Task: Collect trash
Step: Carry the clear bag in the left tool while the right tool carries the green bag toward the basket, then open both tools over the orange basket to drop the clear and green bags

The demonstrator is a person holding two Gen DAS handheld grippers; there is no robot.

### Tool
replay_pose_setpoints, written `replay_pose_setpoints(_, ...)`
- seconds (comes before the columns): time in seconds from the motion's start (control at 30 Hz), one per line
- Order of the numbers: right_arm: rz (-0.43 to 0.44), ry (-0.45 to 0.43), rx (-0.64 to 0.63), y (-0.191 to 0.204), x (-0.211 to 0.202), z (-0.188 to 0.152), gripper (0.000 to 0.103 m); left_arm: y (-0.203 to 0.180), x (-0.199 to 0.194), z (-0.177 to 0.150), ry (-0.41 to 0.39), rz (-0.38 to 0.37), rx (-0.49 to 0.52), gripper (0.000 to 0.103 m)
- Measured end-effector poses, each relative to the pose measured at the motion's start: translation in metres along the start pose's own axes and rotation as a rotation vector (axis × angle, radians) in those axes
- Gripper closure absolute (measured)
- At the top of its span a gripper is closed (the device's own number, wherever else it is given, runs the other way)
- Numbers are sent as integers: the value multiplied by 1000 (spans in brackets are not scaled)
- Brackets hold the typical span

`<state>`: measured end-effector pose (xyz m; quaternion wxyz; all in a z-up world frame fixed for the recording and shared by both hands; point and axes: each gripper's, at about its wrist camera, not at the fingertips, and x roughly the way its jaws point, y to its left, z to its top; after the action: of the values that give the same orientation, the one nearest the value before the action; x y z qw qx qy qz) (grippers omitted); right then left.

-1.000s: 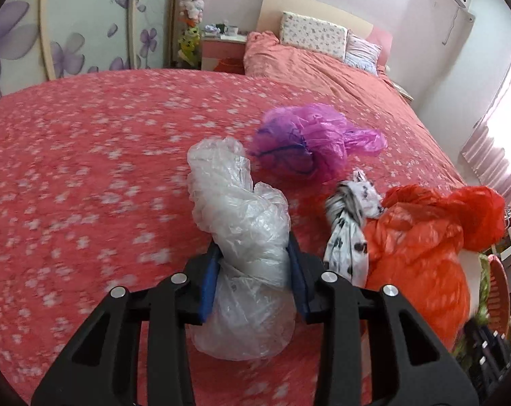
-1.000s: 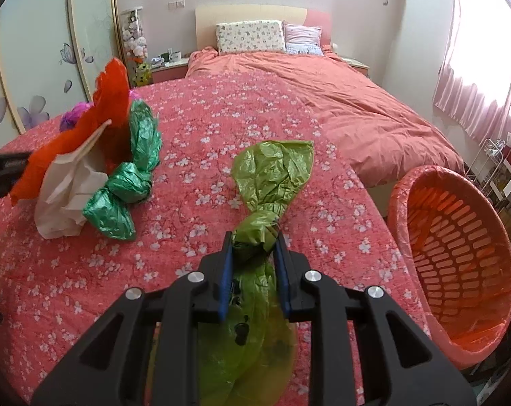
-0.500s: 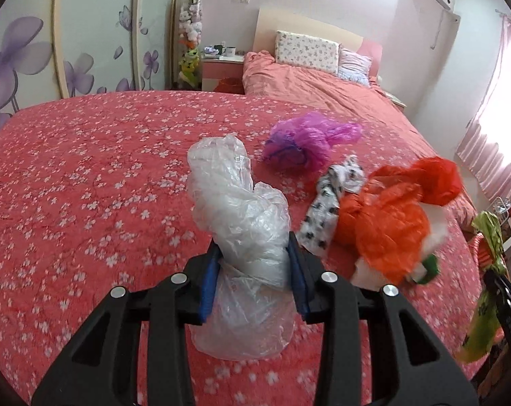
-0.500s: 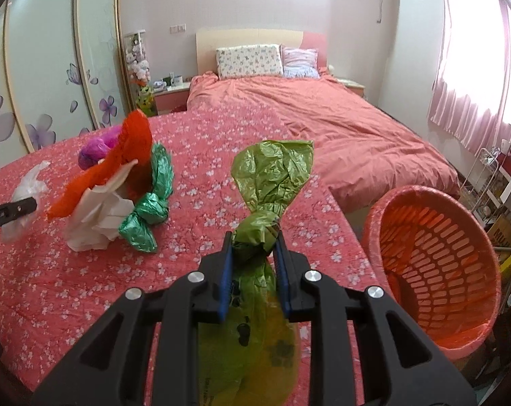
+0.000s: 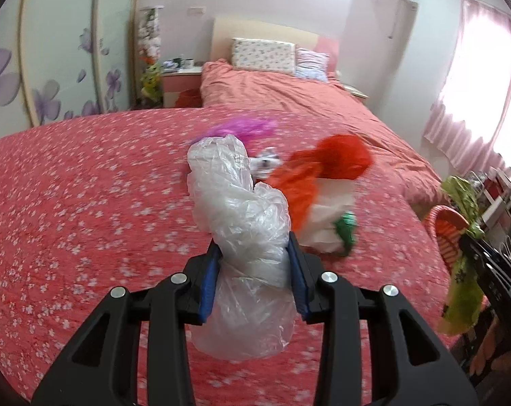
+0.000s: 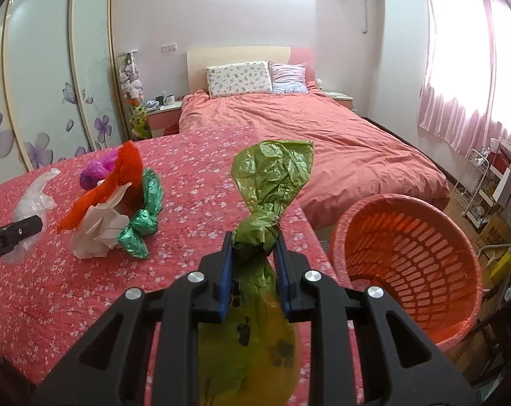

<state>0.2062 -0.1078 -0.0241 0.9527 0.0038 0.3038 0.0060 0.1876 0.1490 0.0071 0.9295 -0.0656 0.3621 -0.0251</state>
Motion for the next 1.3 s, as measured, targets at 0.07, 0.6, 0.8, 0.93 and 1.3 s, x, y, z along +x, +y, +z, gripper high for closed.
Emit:
replay_pose_setpoints(0.07, -7, -7, 10, -8, -4, -1, 80, -13, -2, 0, -3, -21, 22, 65)
replay_pose_setpoints(0.6, -95, -37, 124, -81, -19, -8, 80, -118, 0, -10, 2, -210, 180, 65)
replay_pose_setpoints(0.8, -137, -41, 164, -113, -18, -10, 80, -150, 14, -14, 27, -276, 206, 65)
replay_pose_setpoints(0.93, -162, -44, 189, -133, -18, -14, 80, -169, 24, -15, 42, -309, 218, 65)
replay_pose_setpoints(1.3, -214, -40, 248, -184, -8, -21, 80, -230, 46, -20, 78, -393, 281, 65)
